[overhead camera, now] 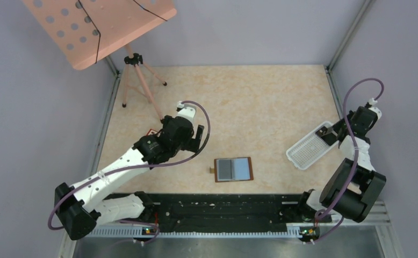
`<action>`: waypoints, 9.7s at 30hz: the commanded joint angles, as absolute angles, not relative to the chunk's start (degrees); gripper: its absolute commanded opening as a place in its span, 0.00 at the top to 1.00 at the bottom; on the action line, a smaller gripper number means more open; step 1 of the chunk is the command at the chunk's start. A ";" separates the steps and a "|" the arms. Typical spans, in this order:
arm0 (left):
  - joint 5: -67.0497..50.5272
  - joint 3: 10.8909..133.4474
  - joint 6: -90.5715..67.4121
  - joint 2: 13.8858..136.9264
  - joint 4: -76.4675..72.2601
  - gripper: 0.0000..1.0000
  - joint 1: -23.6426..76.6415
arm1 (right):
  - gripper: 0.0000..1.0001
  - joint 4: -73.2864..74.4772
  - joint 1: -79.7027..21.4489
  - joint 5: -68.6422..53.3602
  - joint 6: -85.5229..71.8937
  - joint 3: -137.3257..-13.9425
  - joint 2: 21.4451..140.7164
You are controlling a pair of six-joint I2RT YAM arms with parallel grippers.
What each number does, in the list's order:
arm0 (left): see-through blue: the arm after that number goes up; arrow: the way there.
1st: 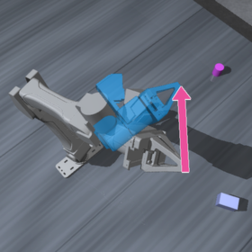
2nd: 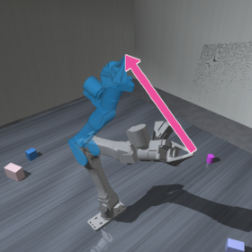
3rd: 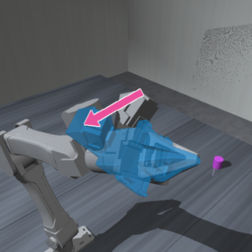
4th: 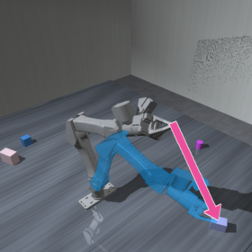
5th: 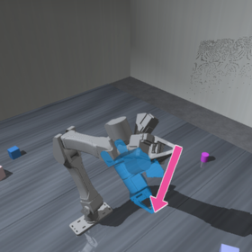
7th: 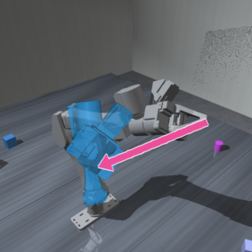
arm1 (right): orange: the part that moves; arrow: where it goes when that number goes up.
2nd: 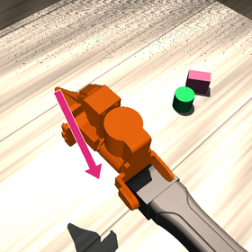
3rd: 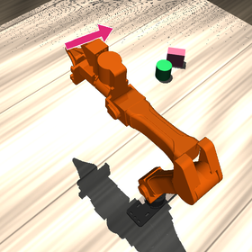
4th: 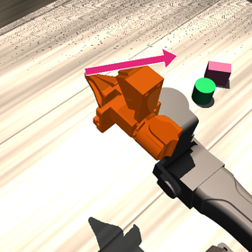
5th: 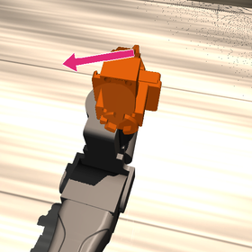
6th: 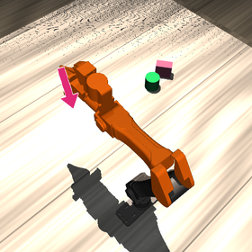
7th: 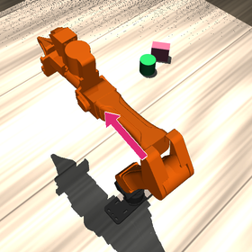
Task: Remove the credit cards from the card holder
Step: Place the credit card in the storage box, then remove the credit card from the card holder.
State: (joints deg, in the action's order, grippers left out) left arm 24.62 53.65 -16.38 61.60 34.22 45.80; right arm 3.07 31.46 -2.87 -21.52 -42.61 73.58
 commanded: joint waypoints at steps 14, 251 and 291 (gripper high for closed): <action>22.81 56.31 -17.31 65.26 32.60 0.02 45.73 | 0.98 -4.31 33.40 -4.88 -21.59 -42.50 79.12; -11.60 37.79 -45.42 71.61 16.10 0.92 42.63 | 0.52 27.02 -61.18 28.69 -50.23 -37.97 68.46; -16.73 41.62 -53.36 93.98 -8.70 0.65 48.08 | 0.76 0.44 -45.05 1.50 -43.50 -21.71 67.50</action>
State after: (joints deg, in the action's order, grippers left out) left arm -17.54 41.67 -53.89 92.88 -5.72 47.75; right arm 2.92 -45.45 1.37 -44.03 -22.79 66.50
